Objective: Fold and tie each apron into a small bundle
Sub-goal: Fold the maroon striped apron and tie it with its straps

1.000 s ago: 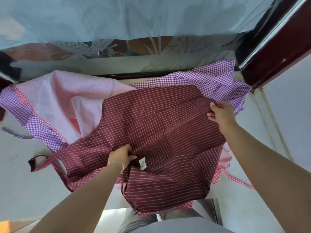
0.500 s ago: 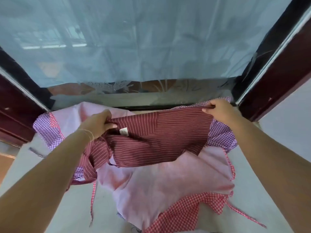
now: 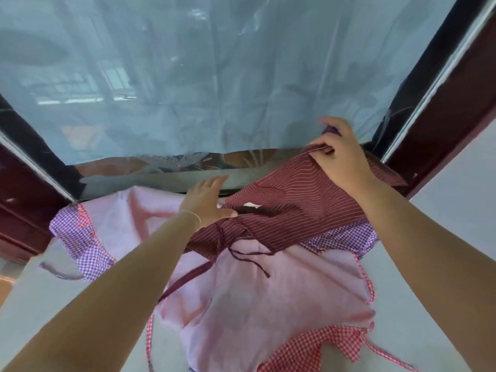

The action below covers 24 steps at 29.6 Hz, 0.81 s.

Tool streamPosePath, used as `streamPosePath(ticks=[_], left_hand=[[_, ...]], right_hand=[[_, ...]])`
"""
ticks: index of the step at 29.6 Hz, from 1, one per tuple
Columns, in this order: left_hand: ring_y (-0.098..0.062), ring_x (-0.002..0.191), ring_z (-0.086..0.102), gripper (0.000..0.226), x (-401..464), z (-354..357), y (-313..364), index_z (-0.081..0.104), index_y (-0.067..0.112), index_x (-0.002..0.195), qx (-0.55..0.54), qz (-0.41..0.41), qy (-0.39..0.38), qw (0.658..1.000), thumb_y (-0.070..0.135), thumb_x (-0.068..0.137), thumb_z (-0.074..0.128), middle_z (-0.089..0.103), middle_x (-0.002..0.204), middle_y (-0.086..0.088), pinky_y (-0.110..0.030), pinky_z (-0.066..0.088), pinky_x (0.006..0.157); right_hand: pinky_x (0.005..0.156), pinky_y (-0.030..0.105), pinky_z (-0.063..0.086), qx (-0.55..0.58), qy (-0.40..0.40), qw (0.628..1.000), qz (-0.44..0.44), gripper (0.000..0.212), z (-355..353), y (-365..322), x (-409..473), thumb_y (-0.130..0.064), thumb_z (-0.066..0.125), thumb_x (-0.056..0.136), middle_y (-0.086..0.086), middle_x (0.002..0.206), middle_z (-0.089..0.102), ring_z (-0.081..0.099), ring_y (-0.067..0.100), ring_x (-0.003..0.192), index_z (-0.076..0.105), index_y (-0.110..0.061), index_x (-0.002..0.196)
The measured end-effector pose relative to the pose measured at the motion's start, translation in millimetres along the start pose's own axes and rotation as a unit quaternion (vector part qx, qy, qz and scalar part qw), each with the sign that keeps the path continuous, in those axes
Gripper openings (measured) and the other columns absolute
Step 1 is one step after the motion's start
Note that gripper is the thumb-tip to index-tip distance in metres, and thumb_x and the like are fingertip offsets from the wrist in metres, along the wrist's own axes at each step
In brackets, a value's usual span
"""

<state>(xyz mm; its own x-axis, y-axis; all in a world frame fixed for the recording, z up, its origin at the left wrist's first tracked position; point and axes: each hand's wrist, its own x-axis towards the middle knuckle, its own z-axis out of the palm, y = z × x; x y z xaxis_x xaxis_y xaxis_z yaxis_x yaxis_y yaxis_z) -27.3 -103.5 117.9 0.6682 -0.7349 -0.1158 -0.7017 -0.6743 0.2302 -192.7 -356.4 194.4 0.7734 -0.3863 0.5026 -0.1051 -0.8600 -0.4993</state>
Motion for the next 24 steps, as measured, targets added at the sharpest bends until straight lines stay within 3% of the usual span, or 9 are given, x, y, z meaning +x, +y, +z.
streamPosePath(ticks=[3,7,11,14,16,18,19,21,24], left_hand=[[-0.025,0.138,0.033,0.087,18.2,12.6,12.4,0.023,0.031,0.148,-0.050,-0.007,0.003,0.999,0.051,0.078,0.070,0.038,0.150,0.003,-0.047,0.028,0.113],[-0.018,0.111,0.058,0.048,29.9,4.3,-2.6,0.051,0.033,0.128,-0.188,-0.080,0.071,0.976,0.037,0.084,0.070,0.063,0.115,0.011,-0.040,0.044,0.100],[-0.023,0.095,0.064,0.020,27.2,-3.6,-9.6,0.069,0.023,0.107,-0.134,-0.055,0.010,0.989,0.028,0.088,0.065,0.071,0.102,-0.001,-0.037,0.050,0.087],[-0.021,0.078,0.064,0.015,23.3,-6.8,-15.7,0.071,0.018,0.089,-0.076,-0.098,0.023,0.992,0.026,0.091,0.058,0.071,0.085,-0.002,-0.033,0.051,0.072],[-0.019,0.070,0.061,0.015,24.0,-17.7,-26.8,0.066,0.014,0.084,-0.068,-0.161,0.034,0.984,0.019,0.091,0.055,0.067,0.079,-0.004,-0.032,0.048,0.066],[-0.025,0.078,0.061,0.009,25.0,-32.9,-40.4,0.064,0.009,0.094,-0.107,-0.209,0.046,0.971,0.009,0.088,0.058,0.066,0.087,-0.008,-0.035,0.049,0.074],[-0.029,0.086,0.061,0.015,25.9,-40.9,-45.8,0.063,0.008,0.100,-0.150,-0.225,0.082,0.959,0.004,0.086,0.060,0.066,0.093,-0.011,-0.036,0.048,0.080],[-0.031,0.102,0.061,0.024,23.0,-57.9,-49.0,0.063,0.009,0.105,-0.248,-0.224,0.221,0.916,-0.001,0.084,0.056,0.067,0.109,-0.012,-0.034,0.044,0.090],[-0.021,0.099,0.059,0.027,4.4,-72.6,-39.7,0.058,0.011,0.101,-0.319,-0.164,0.376,0.854,-0.004,0.082,0.045,0.067,0.115,-0.002,-0.023,0.041,0.085]], right_hand=[[0.084,0.003,0.040,0.011,0.055,0.998,-0.039,0.010,-14.2,-23.1,6.0,-0.008,0.068,0.085,-0.003,0.121,0.046,0.048,-0.016,0.091,0.071,-0.010,0.094],[0.077,0.016,0.049,0.009,0.227,0.965,-0.129,0.012,-43.3,-32.8,10.6,-0.009,0.066,0.087,-0.005,0.106,0.046,0.051,-0.006,0.093,0.070,-0.001,0.094],[0.071,0.014,0.046,0.049,0.313,0.943,-0.097,0.013,-62.6,-30.7,18.9,-0.009,0.062,0.090,-0.008,0.101,0.042,0.050,-0.001,0.087,0.069,0.000,0.096],[0.080,0.008,0.043,0.003,0.242,0.970,-0.009,0.015,-65.1,-17.4,23.4,-0.018,0.061,0.092,-0.001,0.102,0.047,0.053,-0.007,0.085,0.069,-0.007,0.097],[0.085,0.021,0.052,0.011,0.107,0.984,0.144,0.011,-63.5,6.4,27.7,-0.022,0.064,0.091,0.003,0.101,0.058,0.060,0.001,0.078,0.067,-0.012,0.089],[0.084,0.030,0.057,0.137,-0.030,0.940,0.312,0.008,-58.0,31.8,25.0,-0.015,0.066,0.090,0.011,0.096,0.068,0.067,0.014,0.074,0.067,-0.007,0.092],[0.085,0.030,0.056,0.181,-0.042,0.919,0.348,0.012,-54.1,41.3,21.0,-0.011,0.065,0.090,0.011,0.092,0.069,0.068,0.015,0.076,0.067,-0.003,0.098],[0.087,0.023,0.053,0.187,0.031,0.924,0.333,0.016,-46.2,51.6,14.0,-0.011,0.065,0.090,0.010,0.091,0.069,0.066,0.016,0.083,0.069,0.000,0.101],[0.075,0.009,0.046,0.154,0.162,0.936,0.273,0.020,-34.8,46.1,4.6,-0.014,0.062,0.092,0.006,0.094,0.068,0.060,0.000,0.076,0.070,-0.004,0.107]])
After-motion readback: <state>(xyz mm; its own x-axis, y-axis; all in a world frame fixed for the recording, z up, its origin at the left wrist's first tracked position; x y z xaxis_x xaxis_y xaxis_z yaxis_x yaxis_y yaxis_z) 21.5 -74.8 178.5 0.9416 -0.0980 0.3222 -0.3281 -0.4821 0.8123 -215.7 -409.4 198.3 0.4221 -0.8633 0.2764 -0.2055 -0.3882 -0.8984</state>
